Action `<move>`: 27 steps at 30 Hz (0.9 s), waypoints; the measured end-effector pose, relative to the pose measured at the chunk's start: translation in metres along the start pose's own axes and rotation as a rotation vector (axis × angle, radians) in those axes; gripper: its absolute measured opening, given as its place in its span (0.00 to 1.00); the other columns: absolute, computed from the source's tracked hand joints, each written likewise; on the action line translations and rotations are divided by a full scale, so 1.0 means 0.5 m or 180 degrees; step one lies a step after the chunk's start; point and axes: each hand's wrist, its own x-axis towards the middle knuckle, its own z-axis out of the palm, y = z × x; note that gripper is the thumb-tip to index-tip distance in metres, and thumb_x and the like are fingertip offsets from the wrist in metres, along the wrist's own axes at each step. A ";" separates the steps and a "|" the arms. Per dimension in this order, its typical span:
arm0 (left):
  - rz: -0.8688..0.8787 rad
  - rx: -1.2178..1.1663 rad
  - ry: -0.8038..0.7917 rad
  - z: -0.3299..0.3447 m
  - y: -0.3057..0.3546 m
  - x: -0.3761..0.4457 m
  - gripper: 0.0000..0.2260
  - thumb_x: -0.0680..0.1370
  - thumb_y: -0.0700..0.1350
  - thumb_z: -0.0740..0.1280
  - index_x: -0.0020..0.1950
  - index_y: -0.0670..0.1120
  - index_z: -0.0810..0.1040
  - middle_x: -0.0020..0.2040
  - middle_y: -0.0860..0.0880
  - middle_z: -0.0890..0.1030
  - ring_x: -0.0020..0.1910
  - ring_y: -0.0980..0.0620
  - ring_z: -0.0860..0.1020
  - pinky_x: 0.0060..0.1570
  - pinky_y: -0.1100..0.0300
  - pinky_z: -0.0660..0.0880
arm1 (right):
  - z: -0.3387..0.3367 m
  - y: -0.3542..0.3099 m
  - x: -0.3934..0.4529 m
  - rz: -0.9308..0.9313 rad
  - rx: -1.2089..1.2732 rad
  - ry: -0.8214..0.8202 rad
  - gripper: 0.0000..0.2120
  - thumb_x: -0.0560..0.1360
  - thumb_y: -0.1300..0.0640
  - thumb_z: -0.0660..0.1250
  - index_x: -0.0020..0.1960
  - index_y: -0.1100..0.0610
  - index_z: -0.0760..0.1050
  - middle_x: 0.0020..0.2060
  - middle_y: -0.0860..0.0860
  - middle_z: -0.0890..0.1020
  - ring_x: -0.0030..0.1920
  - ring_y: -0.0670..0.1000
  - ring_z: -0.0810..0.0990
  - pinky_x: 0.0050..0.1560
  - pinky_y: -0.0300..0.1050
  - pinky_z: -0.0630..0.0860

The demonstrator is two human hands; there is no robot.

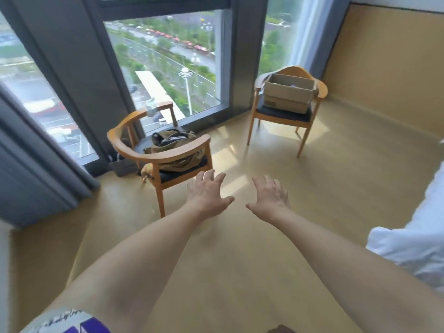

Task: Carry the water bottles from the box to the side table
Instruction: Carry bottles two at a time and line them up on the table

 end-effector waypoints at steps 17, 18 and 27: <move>0.0511 0.0130 -0.0153 0.034 0.154 0.762 0.37 0.72 0.70 0.62 0.78 0.59 0.60 0.80 0.48 0.60 0.78 0.42 0.56 0.74 0.37 0.57 | -0.102 0.247 0.665 0.0619 0.0511 0.0070 0.41 0.72 0.38 0.70 0.79 0.44 0.56 0.78 0.54 0.59 0.76 0.58 0.58 0.71 0.56 0.61; 0.0509 0.0072 -0.0106 0.029 0.170 0.809 0.37 0.71 0.70 0.61 0.77 0.59 0.61 0.79 0.48 0.61 0.78 0.42 0.57 0.73 0.37 0.58 | -0.114 0.261 0.704 0.0617 0.0510 0.0095 0.41 0.72 0.37 0.70 0.79 0.44 0.56 0.78 0.53 0.60 0.76 0.58 0.58 0.71 0.56 0.61; 0.0647 -0.0093 -0.0258 0.060 0.262 1.155 0.35 0.70 0.71 0.57 0.75 0.59 0.65 0.77 0.48 0.65 0.76 0.42 0.60 0.69 0.39 0.62 | -0.156 0.383 1.019 0.0858 0.0571 0.0060 0.40 0.72 0.36 0.70 0.78 0.43 0.58 0.77 0.53 0.62 0.76 0.58 0.59 0.71 0.57 0.62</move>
